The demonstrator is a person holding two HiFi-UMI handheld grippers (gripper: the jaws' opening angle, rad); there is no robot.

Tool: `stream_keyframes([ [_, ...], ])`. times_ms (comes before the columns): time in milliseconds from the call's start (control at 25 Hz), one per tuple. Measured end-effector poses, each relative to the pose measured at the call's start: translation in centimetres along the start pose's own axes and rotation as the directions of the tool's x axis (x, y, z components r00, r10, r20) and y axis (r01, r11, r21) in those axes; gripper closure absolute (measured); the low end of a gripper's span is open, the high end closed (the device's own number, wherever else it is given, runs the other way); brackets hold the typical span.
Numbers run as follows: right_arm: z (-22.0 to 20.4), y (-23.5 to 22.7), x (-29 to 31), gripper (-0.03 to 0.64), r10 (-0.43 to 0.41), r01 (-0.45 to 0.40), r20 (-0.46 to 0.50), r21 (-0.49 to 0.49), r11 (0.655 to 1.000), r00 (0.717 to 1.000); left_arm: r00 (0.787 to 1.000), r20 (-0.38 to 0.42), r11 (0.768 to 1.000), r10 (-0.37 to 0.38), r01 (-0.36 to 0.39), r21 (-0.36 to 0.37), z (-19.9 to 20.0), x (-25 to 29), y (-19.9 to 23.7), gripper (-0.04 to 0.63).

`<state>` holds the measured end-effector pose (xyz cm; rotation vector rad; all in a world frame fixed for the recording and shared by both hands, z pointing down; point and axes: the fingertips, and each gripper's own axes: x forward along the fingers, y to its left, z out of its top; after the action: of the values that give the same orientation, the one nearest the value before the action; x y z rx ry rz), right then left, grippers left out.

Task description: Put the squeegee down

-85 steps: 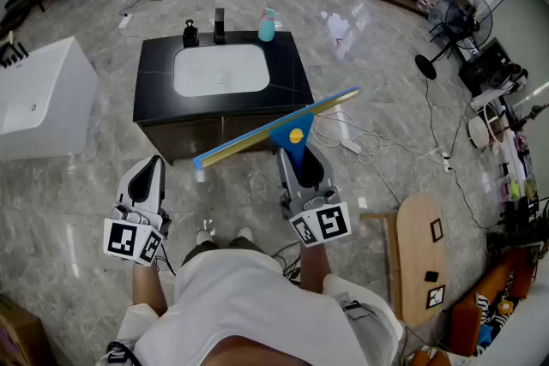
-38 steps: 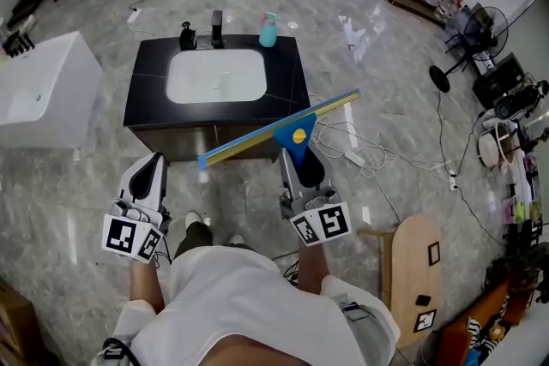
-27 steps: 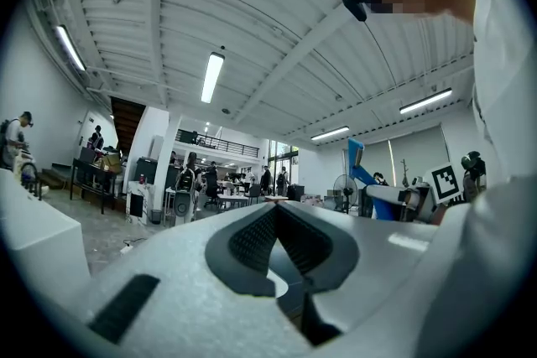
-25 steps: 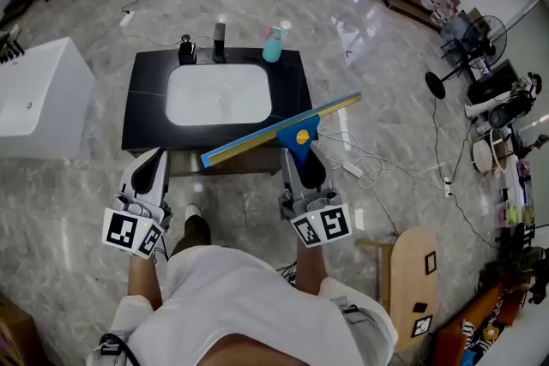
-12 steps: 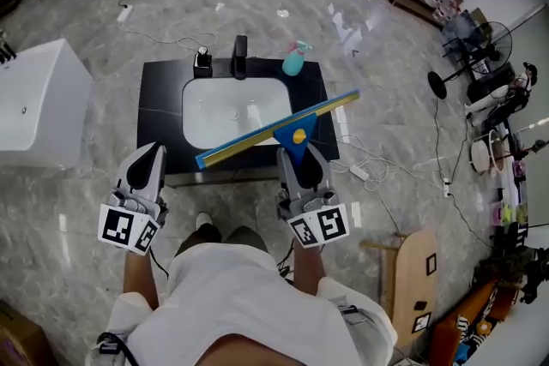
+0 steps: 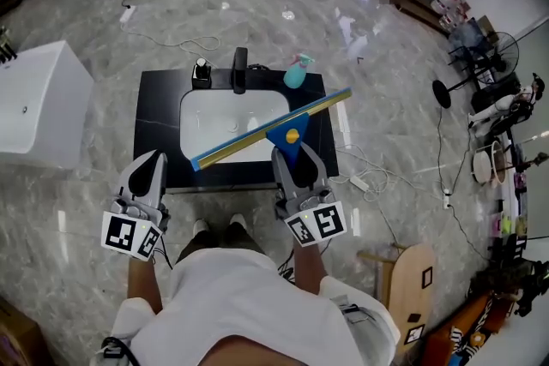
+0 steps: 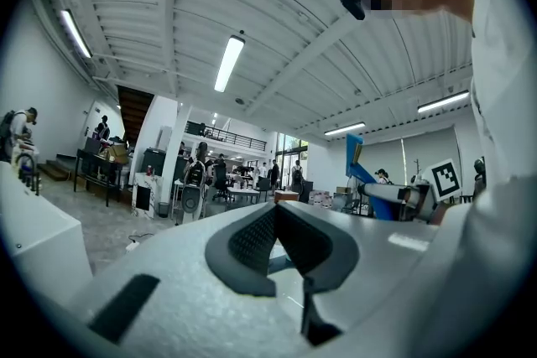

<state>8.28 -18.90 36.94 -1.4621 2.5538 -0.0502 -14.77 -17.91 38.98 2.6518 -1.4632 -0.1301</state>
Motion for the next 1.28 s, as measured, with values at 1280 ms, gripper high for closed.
stream_keyframes([
  [1280,-24.8,8.6,25.0,0.468,0.439,-0.463,-0.377,0.031,0.886,0.815,0.942,-0.083,0.941,0.326,-0.332,-0.072,-4.7,-4.8,9.1,0.589],
])
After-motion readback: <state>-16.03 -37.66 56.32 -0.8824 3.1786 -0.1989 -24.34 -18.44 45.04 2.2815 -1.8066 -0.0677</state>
